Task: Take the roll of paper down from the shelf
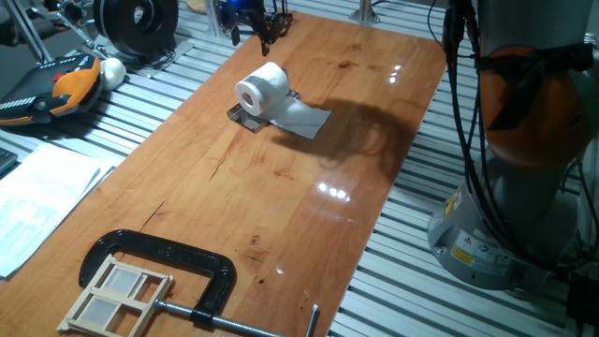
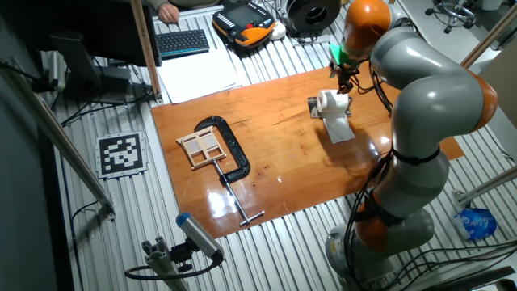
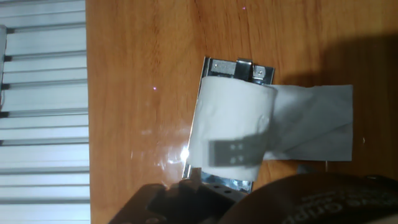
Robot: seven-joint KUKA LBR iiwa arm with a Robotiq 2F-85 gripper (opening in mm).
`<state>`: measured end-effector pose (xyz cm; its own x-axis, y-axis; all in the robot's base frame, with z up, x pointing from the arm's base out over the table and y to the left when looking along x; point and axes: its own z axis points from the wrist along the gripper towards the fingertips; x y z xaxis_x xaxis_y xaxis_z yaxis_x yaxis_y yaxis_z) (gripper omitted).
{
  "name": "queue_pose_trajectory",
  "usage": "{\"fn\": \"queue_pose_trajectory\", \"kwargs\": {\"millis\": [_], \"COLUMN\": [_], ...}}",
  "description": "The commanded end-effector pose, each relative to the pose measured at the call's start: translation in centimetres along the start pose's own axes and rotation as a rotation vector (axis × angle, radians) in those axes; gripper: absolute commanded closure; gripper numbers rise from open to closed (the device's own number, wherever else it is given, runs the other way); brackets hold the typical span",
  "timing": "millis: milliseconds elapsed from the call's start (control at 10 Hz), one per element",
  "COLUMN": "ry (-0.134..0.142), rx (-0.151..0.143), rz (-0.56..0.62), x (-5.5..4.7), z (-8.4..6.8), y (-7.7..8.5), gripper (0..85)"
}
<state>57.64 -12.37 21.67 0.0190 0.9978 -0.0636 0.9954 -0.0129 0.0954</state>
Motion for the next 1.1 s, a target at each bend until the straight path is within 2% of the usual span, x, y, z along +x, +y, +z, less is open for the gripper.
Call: {"fn": "queue_pose_trajectory", "kwargs": {"millis": [0,200,500,1000], "ry": [0.000,0.027,0.024,0.047], "rx": [0.008,0.013,0.001,-0.006], "rz": [-0.003,0.006,0.006,0.013], "x": [-0.3,-0.9,-1.3,-1.4], "z": [0.2,0.9,2.0,3.8], "y": [0.1,0.0,-0.1,-0.2], "gripper": [0.0,0.0,0.0,0.0]}}
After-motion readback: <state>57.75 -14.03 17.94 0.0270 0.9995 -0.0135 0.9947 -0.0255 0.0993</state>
